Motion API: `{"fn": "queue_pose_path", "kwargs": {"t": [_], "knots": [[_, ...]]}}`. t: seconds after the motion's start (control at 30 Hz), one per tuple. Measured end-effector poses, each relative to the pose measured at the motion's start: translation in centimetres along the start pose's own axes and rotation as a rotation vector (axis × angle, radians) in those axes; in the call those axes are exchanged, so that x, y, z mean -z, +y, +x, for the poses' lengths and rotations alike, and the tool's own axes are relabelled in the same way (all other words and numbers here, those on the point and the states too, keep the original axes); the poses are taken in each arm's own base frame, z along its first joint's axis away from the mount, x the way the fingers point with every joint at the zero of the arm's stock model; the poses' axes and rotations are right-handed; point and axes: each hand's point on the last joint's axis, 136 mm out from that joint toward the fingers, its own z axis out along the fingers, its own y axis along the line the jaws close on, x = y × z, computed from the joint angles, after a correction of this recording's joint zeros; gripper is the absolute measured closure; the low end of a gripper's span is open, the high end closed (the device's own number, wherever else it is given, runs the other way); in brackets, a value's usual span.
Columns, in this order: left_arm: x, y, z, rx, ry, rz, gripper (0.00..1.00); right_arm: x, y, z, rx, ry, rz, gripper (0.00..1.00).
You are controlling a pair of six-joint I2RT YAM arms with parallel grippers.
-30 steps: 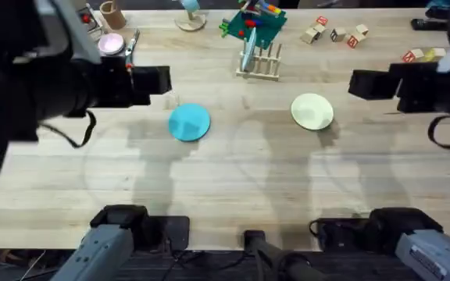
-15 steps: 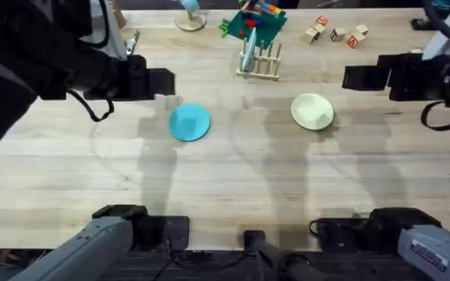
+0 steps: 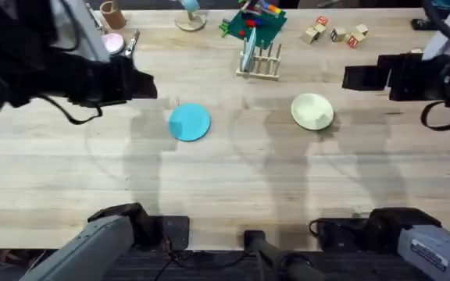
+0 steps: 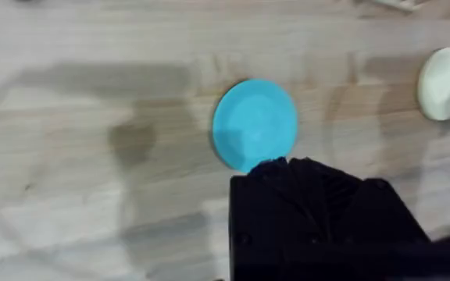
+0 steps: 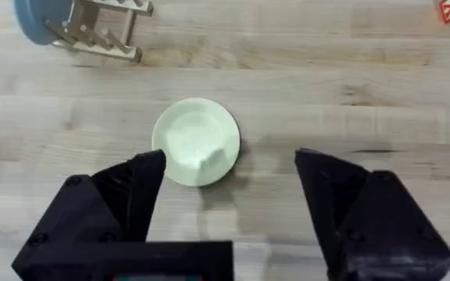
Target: Pick up the plates from the table one by one and place each into a slot on the dish rack.
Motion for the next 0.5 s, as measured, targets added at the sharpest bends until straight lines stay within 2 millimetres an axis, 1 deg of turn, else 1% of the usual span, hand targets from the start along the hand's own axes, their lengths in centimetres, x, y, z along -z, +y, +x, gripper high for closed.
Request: {"fn": "queue_pose_path", "kwargs": {"t": [0.1, 0.23, 0.5], "knots": [[0.3, 0.1, 0.0, 0.006, -0.034, 0.100, 0.959, 0.0, 0.0, 0.0, 0.000, 0.000, 0.000, 0.005], [-0.4, 0.2, 1.1, 0.014, -0.053, 0.216, 0.960, 0.0, 0.0, 0.0, 0.000, 0.000, 0.000, 0.005], [-3.9, 0.4, 3.2, 0.029, 0.014, 0.358, 0.960, 0.0, 0.0, 0.0, 0.000, 0.000, 0.000, 0.006]]}}
